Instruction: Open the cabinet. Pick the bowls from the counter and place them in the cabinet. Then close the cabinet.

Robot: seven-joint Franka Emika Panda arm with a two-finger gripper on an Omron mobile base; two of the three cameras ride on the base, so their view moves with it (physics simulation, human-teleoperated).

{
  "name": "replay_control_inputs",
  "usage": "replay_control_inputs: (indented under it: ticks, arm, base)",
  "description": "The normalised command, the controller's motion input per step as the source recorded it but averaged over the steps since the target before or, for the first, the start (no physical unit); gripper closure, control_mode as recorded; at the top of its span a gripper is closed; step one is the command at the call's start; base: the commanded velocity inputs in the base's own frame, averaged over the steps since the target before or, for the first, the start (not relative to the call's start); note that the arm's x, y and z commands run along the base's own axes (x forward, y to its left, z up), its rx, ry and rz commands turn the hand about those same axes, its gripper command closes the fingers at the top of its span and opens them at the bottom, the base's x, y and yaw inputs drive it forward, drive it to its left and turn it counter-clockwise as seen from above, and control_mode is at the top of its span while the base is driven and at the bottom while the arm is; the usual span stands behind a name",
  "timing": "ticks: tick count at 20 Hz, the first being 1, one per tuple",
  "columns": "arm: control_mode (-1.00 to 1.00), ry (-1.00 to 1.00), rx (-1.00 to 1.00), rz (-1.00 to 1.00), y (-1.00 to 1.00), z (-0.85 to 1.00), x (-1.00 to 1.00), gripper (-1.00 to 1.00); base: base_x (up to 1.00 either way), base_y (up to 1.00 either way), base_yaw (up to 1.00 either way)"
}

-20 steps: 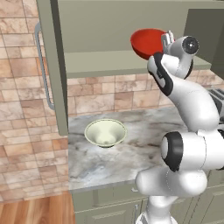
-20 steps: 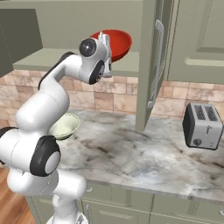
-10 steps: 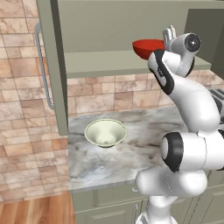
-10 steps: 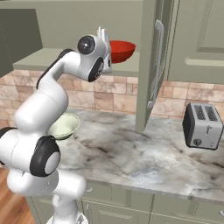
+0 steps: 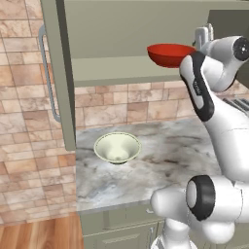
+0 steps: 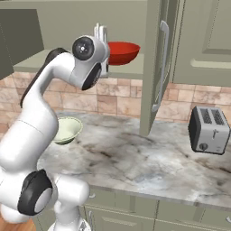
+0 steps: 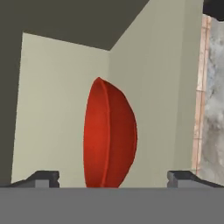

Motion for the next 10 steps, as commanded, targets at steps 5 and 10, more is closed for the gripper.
replay_control_inputs:
  ticks: [5,10]
  arm:
    - [-1.0,0.07,0.11,0.1,0.02,-0.02,-1.0,-1.0]
    - [-1.0,0.2,0.03,0.18,0.34,-0.1,-1.0,-1.0]
  base:
    - [0.0,0.0,0.0]
    - [0.0,0.0,0.0]
